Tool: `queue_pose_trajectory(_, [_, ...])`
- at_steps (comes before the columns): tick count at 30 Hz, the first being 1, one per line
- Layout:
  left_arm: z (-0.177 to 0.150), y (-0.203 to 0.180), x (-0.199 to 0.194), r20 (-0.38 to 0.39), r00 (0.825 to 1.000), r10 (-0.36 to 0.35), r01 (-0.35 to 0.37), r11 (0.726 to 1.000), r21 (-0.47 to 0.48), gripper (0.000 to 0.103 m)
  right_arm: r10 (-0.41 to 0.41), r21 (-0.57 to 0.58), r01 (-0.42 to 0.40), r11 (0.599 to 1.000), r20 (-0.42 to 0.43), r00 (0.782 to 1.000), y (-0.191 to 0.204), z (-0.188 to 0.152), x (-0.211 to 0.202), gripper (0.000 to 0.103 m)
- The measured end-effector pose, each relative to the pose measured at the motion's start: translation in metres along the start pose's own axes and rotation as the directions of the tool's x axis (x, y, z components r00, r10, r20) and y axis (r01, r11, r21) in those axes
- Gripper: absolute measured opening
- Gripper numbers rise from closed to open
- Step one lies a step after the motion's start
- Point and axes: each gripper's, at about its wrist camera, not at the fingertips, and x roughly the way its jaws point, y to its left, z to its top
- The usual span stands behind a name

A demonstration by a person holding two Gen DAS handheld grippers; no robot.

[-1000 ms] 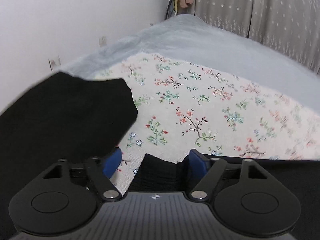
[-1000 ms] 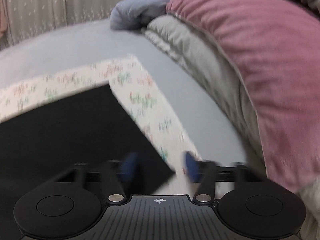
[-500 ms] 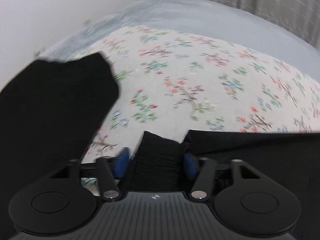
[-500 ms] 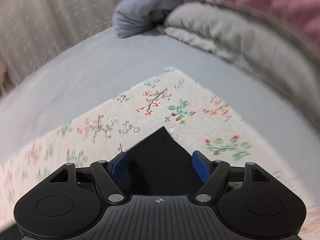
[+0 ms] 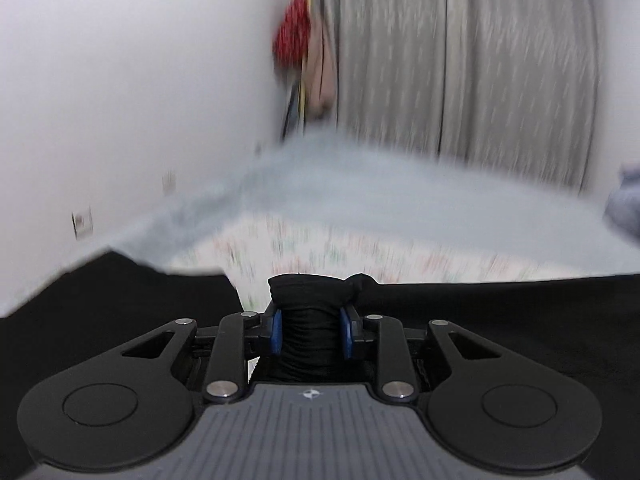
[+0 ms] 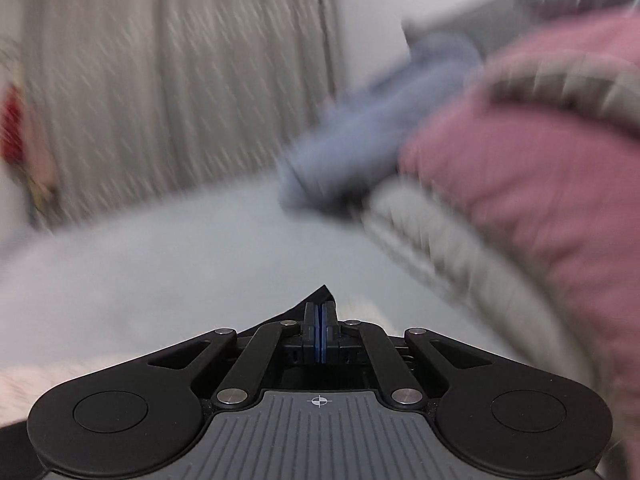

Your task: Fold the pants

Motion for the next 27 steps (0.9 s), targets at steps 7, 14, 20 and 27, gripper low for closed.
queue_pose_trajectory(7, [-0.063, 0.051, -0.085, -0.005, 0.988, -0.153, 0.153, 0.981, 0.122, 0.05, 0.183, 0.048, -0.188, 0.981, 0.082, 0.98, -0.099, -0.032, -0.188, 0.001])
queue_pose_trajectory(14, [-0.096, 0.085, -0.118, -0.194, 0.967, -0.165, 0.187, 0.977, 0.104, 0.081, 0.097, 0.079, -0.075, 0.994, -0.324, 0.941, -0.189, -0.157, -0.261, 0.002])
queue_pose_trajectory(20, [-0.098, 0.126, -0.141, -0.211, 0.969, -0.125, 0.093, 0.983, -0.156, 0.095, 0.076, 0.195, 0.009, 0.981, -0.423, 0.903, -0.201, -0.18, -0.284, 0.009])
queue_pose_trajectory(27, [-0.099, 0.146, -0.169, -0.162, 0.96, -0.228, 0.148, 0.905, -0.399, 0.095, 0.102, 0.354, 0.08, 0.932, -0.468, 0.878, -0.211, -0.191, -0.309, 0.036])
